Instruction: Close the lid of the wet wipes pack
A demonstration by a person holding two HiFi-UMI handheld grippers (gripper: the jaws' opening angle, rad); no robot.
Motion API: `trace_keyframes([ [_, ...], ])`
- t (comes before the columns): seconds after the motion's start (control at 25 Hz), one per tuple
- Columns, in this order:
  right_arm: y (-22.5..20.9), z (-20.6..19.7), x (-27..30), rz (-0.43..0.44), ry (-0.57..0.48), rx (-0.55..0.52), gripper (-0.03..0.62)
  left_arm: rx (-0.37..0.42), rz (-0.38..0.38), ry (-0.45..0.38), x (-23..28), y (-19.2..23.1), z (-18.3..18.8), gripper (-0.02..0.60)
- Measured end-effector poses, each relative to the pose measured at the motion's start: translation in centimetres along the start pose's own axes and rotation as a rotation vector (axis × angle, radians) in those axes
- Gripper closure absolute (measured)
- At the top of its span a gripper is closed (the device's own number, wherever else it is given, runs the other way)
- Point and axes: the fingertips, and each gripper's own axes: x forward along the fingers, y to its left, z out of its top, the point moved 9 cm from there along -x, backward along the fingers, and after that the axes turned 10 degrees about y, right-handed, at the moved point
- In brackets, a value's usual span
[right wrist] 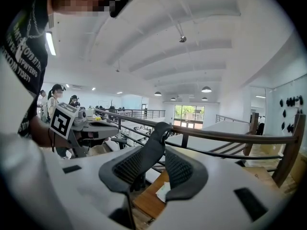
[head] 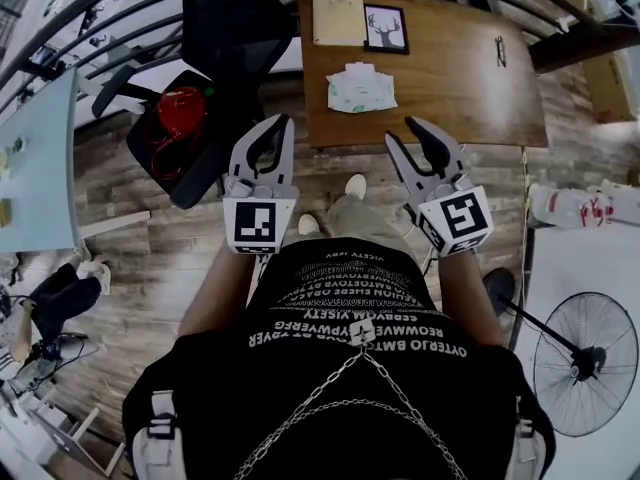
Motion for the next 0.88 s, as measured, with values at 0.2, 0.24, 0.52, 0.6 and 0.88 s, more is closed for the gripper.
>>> trace_keyframes([
  [0.2,-2.2,-0.2,1.8,0.028,0.014,0.022,0.461,-0.003,0.002,0.023,2.4,-0.1,0.7,0.552],
  [0.24,-2.7,-0.2,2.3,0.035,0.016,0.025,0.462,-0.001,0.002,0.027,3.0,-0.1,0.8,0.552],
  [0.52,-6.4,-0.4,4.3,0.071,0.019,0.039,0.462,0.012,0.01,0.04,7.0,-0.7,2.5,0.552],
  [0.6,-7.8,-0.5,4.7,0.074,0.017,0.047,0.461,0.019,0.012,0.041,8.2,-1.0,3.2,0.552],
  [0.88,-12.3,-0.3,5.8,0.089,-0.005,0.068,0.462,0.038,0.024,0.048,11.9,-1.9,5.2,0.552],
])
